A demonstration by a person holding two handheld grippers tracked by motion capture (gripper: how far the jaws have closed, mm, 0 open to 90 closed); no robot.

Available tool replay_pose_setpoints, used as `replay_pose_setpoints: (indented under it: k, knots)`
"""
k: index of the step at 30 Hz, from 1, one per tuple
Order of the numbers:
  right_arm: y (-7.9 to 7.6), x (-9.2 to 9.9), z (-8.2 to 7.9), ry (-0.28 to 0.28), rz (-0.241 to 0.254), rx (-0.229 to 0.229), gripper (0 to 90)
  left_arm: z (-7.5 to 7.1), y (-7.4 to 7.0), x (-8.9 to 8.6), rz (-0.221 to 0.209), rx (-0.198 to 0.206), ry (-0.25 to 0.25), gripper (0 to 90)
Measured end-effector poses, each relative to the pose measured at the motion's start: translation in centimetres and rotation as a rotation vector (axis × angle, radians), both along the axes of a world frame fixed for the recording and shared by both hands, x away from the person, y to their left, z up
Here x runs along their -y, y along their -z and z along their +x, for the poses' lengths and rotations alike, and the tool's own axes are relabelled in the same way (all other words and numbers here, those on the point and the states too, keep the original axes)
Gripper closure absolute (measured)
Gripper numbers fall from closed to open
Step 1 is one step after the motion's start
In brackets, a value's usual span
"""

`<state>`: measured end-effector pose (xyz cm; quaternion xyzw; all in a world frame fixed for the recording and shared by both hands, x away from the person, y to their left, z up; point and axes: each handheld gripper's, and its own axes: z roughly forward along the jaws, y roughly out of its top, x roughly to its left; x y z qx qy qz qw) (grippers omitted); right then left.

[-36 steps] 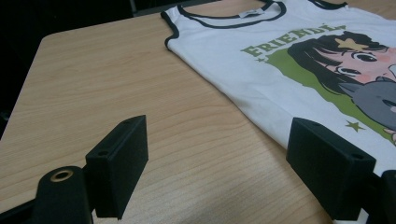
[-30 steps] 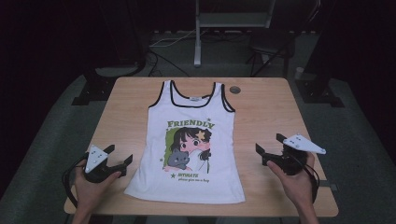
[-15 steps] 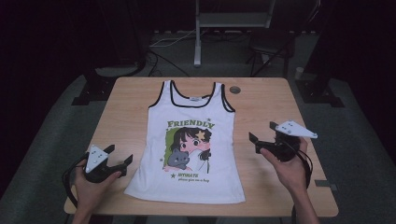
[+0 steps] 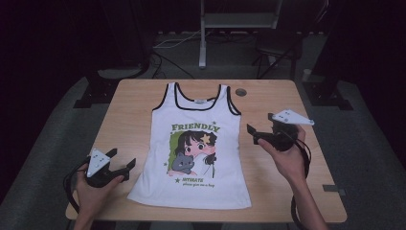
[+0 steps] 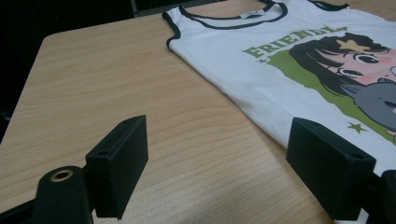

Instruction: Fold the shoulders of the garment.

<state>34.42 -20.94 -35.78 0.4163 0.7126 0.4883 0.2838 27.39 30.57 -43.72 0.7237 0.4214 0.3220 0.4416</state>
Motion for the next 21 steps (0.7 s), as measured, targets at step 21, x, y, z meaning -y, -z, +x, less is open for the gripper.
replay_pose_setpoints:
  k: [21]
  knots:
    - [-0.9, -2.9, 5.0, -0.027, -0.017, -0.045, 12.6, 0.0, 0.0, 0.1, 0.011, 0.006, 0.005, 20.6]
